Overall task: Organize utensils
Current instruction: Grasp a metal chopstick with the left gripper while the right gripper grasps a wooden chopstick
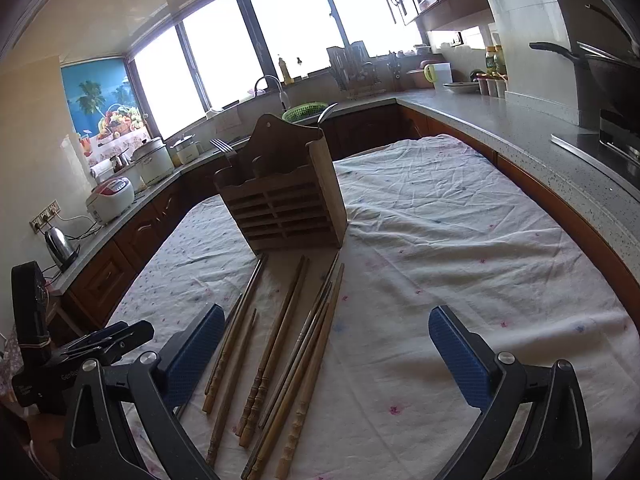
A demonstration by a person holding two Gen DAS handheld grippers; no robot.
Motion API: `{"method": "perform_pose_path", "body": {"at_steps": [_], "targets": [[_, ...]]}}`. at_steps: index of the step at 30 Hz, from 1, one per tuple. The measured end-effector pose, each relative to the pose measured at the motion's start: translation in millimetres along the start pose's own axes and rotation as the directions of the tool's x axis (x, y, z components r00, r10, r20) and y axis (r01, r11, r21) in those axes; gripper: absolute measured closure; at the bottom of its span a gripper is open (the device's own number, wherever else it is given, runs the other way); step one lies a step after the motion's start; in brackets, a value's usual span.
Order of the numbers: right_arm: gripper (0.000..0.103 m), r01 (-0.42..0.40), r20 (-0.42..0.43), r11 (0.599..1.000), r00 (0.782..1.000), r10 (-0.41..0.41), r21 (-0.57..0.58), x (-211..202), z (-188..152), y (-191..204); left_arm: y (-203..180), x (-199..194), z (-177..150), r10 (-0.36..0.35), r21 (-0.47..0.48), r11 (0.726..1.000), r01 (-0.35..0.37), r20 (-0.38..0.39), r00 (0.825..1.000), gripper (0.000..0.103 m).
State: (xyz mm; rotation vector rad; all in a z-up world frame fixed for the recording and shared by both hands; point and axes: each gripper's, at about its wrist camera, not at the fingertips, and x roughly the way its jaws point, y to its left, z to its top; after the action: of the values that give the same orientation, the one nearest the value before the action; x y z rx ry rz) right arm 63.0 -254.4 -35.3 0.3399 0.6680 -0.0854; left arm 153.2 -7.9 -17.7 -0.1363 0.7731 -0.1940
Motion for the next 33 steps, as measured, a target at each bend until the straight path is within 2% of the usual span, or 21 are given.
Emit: {"method": "perform_pose_path", "body": {"at_steps": [1,3,6,11,13,15,17,22,24,31,33], "targets": [[0.001,-0.002,-0.005,1.0,1.0,0.002,0.005,2.3,0.8,-1.0,-1.8,4.3,1.9,0.004,0.009,1.0,-0.004,-0.01,1.0,0.012],[0.003,-0.005,-0.015,1.0,1.0,0.005,0.011,7.3,2.7,-2.1,-5.1,13.1,5.9,0.009,0.027,1.0,-0.008,-0.03,1.0,0.02],[0.013,-0.004,-0.041,1.0,0.999,0.004,0.017,18.8,6.1,-3.4,-8.1,27.0,13.2,0.005,0.039,0.999,-0.002,-0.063,0.998,0.031],[0.04,-0.001,-0.1,1.0,0.995,0.003,0.026,43.2,10.8,-4.7,-12.4,51.4,23.2,-0.005,0.05,0.999,0.011,-0.111,0.994,0.042],[0.046,-0.005,-0.123,0.999,0.992,0.009,0.033,54.3,12.6,-5.3,-15.8,62.5,27.3,-0.003,0.062,0.998,0.011,-0.132,0.991,0.043],[0.054,-0.007,-0.147,0.999,0.989,0.012,0.034,66.3,14.9,-5.8,-18.9,75.1,31.8,0.007,0.079,0.997,0.005,-0.153,0.988,0.05],[0.062,-0.007,-0.168,0.999,0.986,0.014,0.04,78.3,17.1,-7.5,-20.0,86.5,35.3,0.01,0.087,0.996,0.005,-0.17,0.985,0.053],[0.072,0.009,-0.209,0.999,0.978,-0.001,0.037,104.1,23.7,-10.4,-21.8,108.4,40.8,0.002,0.09,0.996,0.017,-0.208,0.978,0.059],[0.075,0.021,-0.226,0.999,0.974,-0.015,0.027,114.6,26.3,-10.6,-23.5,115.3,42.0,-0.003,0.096,0.995,0.025,-0.222,0.975,0.066],[0.084,0.065,-0.291,0.998,0.954,-0.066,-0.012,150.6,28.1,-12.2,-31.9,126.7,44.7,0.016,0.151,0.988,0.018,-0.22,0.975,0.07],[0.085,0.069,-0.286,0.997,0.955,-0.076,-0.034,154.8,28.3,-8.9,-36.2,128.7,43.4,0.034,0.177,0.984,0.005,-0.216,0.976,0.07]]}}
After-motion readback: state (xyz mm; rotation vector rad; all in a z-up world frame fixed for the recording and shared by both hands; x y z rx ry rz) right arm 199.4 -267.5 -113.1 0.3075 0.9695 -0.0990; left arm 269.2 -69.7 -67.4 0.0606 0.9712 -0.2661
